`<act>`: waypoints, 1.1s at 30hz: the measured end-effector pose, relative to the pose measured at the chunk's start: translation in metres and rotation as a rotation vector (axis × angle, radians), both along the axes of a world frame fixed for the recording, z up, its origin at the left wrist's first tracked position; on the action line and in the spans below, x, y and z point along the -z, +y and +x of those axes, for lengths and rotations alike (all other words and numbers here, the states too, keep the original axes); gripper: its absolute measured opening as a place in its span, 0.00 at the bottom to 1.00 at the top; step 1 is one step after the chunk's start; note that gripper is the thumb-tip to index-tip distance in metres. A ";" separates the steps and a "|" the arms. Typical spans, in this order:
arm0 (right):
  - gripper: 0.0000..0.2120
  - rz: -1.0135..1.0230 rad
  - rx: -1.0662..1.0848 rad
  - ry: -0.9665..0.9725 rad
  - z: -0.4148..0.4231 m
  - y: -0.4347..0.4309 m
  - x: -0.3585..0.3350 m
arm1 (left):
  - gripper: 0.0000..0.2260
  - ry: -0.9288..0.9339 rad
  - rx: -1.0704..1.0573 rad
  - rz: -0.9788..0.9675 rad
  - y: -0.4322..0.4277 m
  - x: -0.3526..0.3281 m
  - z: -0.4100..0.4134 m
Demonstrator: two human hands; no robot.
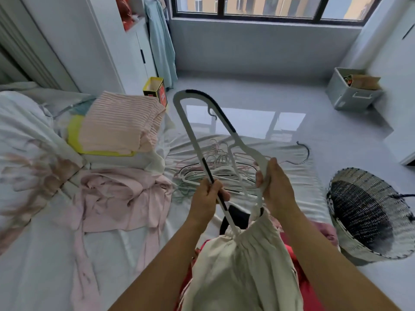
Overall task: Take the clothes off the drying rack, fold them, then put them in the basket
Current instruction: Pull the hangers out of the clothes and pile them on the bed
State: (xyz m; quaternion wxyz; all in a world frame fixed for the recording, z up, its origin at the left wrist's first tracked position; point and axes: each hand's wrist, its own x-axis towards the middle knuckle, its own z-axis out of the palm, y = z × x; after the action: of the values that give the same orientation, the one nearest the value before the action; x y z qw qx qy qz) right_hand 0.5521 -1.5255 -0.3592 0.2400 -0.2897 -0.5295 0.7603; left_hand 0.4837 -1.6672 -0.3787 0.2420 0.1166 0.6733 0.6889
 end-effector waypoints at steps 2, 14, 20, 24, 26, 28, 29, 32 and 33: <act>0.17 0.137 -0.193 -0.149 -0.003 0.002 0.012 | 0.10 -0.075 -0.043 0.105 0.002 0.007 -0.012; 0.10 0.505 -0.213 -0.918 0.060 0.026 0.104 | 0.13 -0.577 -0.483 0.426 -0.017 0.059 -0.075; 0.31 0.472 -0.214 -0.880 0.038 0.028 0.087 | 0.15 -0.711 -0.687 0.594 -0.025 0.072 -0.077; 0.11 -0.192 -0.217 -0.536 0.017 -0.023 0.096 | 0.12 -0.818 -0.625 0.550 -0.023 0.090 -0.048; 0.09 -0.262 -0.034 -0.429 0.020 -0.021 0.104 | 0.09 -0.793 -0.460 0.379 -0.030 0.098 -0.041; 0.10 -0.233 0.064 -0.398 0.019 -0.005 0.110 | 0.07 -0.771 -0.295 0.129 -0.041 0.109 -0.033; 0.11 -0.199 0.086 -0.412 0.015 0.003 0.113 | 0.07 -0.758 -0.230 0.004 -0.048 0.118 -0.027; 0.16 -0.103 0.078 -0.447 -0.005 0.033 0.114 | 0.08 -0.747 -0.138 -0.201 -0.067 0.138 -0.005; 0.21 -0.111 0.060 -0.432 -0.014 0.044 0.113 | 0.07 -0.751 -0.121 -0.217 -0.073 0.147 0.003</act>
State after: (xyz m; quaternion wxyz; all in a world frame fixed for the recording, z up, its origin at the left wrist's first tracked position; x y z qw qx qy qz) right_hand 0.5382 -1.4817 -0.4721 0.1274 -0.4743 -0.5170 0.7012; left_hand 0.4866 -1.7403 -0.5257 0.4413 -0.2099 0.6125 0.6213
